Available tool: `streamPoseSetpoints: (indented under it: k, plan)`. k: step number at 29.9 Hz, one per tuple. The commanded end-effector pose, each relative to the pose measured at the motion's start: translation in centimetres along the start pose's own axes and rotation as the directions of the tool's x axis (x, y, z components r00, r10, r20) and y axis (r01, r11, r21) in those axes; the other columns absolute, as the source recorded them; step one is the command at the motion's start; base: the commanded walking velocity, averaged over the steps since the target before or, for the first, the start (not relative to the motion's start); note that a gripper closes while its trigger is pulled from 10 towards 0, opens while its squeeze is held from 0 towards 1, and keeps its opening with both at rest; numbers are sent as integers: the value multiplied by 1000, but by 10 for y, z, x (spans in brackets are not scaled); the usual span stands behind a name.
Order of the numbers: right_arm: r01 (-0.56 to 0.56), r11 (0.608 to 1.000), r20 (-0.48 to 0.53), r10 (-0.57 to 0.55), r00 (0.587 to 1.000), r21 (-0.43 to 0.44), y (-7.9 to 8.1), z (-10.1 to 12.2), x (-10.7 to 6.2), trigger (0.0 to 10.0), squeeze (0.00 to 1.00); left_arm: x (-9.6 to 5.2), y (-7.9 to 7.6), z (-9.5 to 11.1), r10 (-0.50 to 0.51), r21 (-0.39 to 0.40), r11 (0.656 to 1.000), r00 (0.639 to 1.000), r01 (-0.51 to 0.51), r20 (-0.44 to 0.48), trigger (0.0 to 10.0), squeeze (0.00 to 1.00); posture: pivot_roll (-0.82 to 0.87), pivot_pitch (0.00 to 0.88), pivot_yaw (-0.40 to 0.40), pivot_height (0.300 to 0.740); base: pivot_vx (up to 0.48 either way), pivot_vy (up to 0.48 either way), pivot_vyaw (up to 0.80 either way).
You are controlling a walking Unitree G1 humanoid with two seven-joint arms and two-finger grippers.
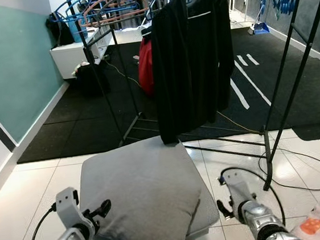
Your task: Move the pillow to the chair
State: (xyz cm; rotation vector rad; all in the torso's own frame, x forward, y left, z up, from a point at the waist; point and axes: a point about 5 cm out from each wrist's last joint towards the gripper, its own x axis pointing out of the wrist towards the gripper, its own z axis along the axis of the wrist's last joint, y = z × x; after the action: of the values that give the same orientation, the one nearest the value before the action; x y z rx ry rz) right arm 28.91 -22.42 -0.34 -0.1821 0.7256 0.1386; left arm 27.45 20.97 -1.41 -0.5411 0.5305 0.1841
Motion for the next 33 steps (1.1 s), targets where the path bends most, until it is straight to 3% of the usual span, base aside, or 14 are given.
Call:
streamPoseSetpoints:
  k: [1, 8, 14, 16, 18, 21, 22, 23, 26, 28, 29, 31, 32, 33]
  plan:
    - [-15, 1000, 23, 15, 1000, -1, 2, 11, 1, 10000, 0, 1, 1, -6, 40, -82, 996, 998, -44, -42, 10000, 0, -207, 4, 6, 685, 0, 0, 0]
    - [-25, 999, 43, 26, 999, -26, 7, 18, 3, 10000, 0, -2, 14, -15, 151, -207, 961, 977, -181, -151, 10000, 0, -213, 0, 8, 665, 0, 0, 0]
    - [-29, 999, 62, 31, 998, -30, 8, 21, 3, 10000, 0, 1, 6, -10, 80, -133, 986, 987, -99, -140, 10000, 0, -213, 0, 10, 655, 0, 0, 0]
    - [-36, 999, 77, 38, 996, -25, 9, 24, 4, 10000, 0, 2, 1, -8, 45, -29, 998, 989, -50, -139, 10000, 0, -211, 0, 10, 655, 0, 0, 0]
    - [-49, 998, 106, 51, 993, -24, 10, 29, 4, 10000, 0, 4, -6, 1, 7, 258, 966, 995, 18, -97, 10000, 0, -210, 0, 12, 655, 0, 0, 0]
    - [-49, 998, 106, 51, 993, -24, 10, 29, 4, 10000, 0, 4, -6, 1, 7, 258, 966, 995, 18, -97, 10000, 0, -210, 0, 12, 655, 0, 0, 0]
    - [-52, 998, 110, 55, 992, -29, 11, 31, 4, 10000, 0, 5, -9, 5, -5, 396, 918, 997, 34, -73, 10000, 0, -213, 0, 15, 655, 0, 0, 0]
    - [-52, 998, 110, 55, 992, -29, 11, 31, 4, 10000, 0, 5, -9, 5, -5, 396, 918, 997, 34, -73, 10000, 0, -213, 0, 15, 655, 0, 0, 0]
    - [-49, 998, 100, 53, 994, -44, 11, 34, 5, 10000, 0, 7, -17, 19, -29, 591, 806, 999, 17, 12, 10000, 0, -222, 0, 17, 645, 0, 0, 0]
    - [-49, 998, 100, 53, 994, -44, 11, 34, 5, 10000, 0, 7, -17, 19, -29, 591, 806, 999, 17, 12, 10000, 0, -222, 0, 17, 645, 0, 0, 0]
    - [-49, 998, 99, 54, 994, -48, 12, 36, 5, 10000, 0, 7, -21, 24, -55, 679, 734, 998, 15, 38, 10000, 0, -223, 0, 18, 640, 0, 0, 0]
    - [-49, 998, 99, 54, 994, -48, 12, 36, 5, 10000, 0, 7, -21, 24, -55, 679, 734, 998, 15, 38, 10000, 0, -223, 0, 18, 640, 0, 0, 0]
    - [-51, 998, 100, 55, 993, -49, 11, 37, 5, 10000, 0, 6, -24, 30, -90, 748, 664, 994, 14, 61, 10000, 0, -223, 0, 20, 635, 0, 0, 0]
    - [-51, 998, 100, 55, 993, -49, 11, 37, 5, 10000, 0, 6, -24, 30, -90, 748, 664, 994, 14, 61, 10000, 0, -223, 0, 20, 635, 0, 0, 0]
